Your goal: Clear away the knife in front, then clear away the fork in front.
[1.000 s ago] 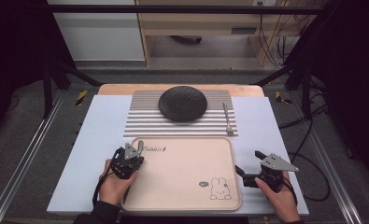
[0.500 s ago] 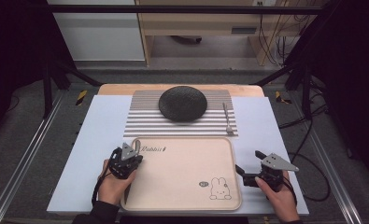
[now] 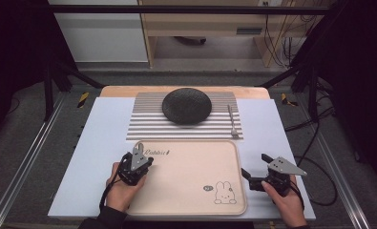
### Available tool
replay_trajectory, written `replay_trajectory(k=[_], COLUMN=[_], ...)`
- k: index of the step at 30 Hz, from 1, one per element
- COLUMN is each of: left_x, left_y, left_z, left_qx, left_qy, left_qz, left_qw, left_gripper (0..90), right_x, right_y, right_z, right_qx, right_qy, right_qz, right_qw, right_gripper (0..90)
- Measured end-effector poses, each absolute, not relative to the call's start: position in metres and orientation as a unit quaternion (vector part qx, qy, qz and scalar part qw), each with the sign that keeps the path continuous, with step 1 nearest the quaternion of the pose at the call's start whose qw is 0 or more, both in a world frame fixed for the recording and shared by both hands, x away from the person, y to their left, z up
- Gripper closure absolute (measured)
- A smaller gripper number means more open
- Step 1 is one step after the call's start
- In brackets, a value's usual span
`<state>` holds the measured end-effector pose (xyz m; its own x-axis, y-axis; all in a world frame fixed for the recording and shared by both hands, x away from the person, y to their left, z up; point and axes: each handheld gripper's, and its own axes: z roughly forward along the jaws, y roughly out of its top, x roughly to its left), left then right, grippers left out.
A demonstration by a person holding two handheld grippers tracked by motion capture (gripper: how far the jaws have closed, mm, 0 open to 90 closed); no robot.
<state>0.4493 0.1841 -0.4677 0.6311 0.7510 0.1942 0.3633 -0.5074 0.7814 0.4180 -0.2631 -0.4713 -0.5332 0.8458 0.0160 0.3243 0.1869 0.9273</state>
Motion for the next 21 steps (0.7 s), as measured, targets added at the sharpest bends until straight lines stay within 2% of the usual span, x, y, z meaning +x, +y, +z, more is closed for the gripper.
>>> replay_trajectory(k=[3, 6, 11, 16, 21], left_x=[0.448, 0.448, 0.448, 0.447, 0.444], left_y=[0.182, 0.181, 0.179, 0.176, 0.174], left_z=[-0.468, -0.468, -0.467, -0.467, -0.466], left_qx=[0.822, 0.813, 0.798, 0.794, 0.793], left_qy=[0.335, 0.338, 0.334, 0.333, 0.329], left_qz=[0.273, 0.278, 0.294, 0.295, 0.287], left_qw=[0.37, 0.383, 0.406, 0.415, 0.425], left_gripper=[78.7, 56.8, 31.5, 15.3, 9.6], right_x=[0.418, 0.418, 0.418, 0.421, 0.437], right_y=[-0.263, -0.264, -0.265, -0.263, -0.253], right_z=[-0.47, -0.469, -0.469, -0.469, -0.462], right_qx=[0.406, 0.413, 0.422, 0.422, 0.431], right_qy=[0.722, 0.716, 0.714, 0.716, 0.715], right_qz=[0.494, 0.499, 0.495, 0.493, 0.481], right_qw=[0.264, 0.261, 0.261, 0.258, 0.266], right_gripper=[4.6, 5.0, 5.4, 5.2, 7.2])
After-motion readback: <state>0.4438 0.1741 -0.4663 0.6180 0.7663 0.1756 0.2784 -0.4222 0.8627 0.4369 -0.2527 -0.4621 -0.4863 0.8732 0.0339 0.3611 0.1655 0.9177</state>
